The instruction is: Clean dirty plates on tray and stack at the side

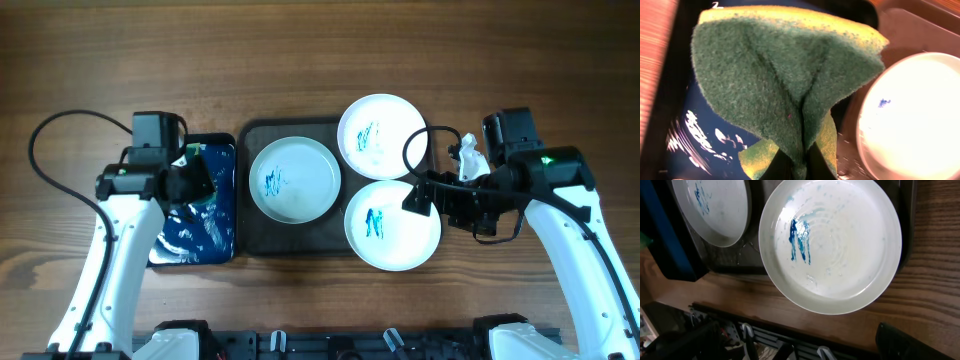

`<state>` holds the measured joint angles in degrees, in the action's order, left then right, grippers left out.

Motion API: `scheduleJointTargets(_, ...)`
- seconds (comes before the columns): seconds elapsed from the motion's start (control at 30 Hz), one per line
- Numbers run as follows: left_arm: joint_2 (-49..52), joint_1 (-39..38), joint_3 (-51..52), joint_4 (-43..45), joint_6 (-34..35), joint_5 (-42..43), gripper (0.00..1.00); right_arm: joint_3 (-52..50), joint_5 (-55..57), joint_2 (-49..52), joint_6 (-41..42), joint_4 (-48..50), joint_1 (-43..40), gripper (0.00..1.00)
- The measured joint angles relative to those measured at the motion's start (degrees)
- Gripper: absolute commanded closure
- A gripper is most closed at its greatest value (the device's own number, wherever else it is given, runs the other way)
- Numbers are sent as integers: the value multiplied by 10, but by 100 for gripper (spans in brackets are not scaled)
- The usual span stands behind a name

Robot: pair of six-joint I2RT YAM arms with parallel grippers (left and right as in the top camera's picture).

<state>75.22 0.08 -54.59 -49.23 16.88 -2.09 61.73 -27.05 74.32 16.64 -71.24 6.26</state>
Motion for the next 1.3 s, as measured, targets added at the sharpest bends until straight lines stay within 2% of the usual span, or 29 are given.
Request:
scheduleJointTargets(0.4,26,-118,0,-4,33,-223,96,0,0,0,0,3,0,0)
scheduleJointTargets(0.57,45,-132,0,-6,49,-268,96,0,0,0,0,0,0,0)
scheduleJointTargets(0.83,49,-132,0,-7,64,-294,96,0,0,0,0,-1,0,0)
scheduleJointTargets(1.0,49,-132,0,-4,68,-277,96,0,0,0,-1,-1,0,0)
scheduleJointTargets(1.17,49,-132,0,26,57,-139,96,0,0,0,-36,30,0,0)
scheduleJointTargets(1.3,49,-132,-6,21,53,-81,96,0,-12,0,-63,75,0,0)
